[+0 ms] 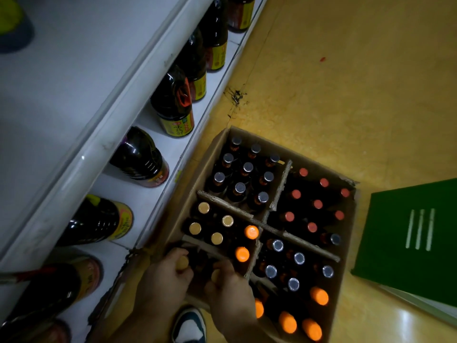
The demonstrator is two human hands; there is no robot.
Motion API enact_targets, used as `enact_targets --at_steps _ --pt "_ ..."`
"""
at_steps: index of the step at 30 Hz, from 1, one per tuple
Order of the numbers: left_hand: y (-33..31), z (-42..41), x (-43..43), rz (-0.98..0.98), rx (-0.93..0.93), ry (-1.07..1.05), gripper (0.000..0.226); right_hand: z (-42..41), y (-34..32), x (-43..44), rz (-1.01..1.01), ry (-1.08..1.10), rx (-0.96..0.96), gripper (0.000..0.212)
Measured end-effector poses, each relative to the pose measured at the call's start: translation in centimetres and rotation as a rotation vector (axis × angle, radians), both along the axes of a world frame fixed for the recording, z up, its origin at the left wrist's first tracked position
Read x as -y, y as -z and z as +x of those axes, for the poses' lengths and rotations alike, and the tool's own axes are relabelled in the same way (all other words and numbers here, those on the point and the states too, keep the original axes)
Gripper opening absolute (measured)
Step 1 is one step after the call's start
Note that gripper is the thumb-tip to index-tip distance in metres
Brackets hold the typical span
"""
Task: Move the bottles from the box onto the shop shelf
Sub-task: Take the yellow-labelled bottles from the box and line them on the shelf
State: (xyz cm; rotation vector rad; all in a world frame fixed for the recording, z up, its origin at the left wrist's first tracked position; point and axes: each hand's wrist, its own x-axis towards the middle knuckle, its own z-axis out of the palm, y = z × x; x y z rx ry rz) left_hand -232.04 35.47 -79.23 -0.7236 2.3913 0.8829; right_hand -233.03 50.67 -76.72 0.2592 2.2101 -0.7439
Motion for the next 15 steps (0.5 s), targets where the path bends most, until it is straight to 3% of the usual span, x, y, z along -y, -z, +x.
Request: enact_targets --at_steps 15 --pt "-13.5 0.4 -1.7 0.046 -0.112 0.014 0.033 -0.9 -12.3 -1.7 -0.008 -0.031 -0.156 0.033"
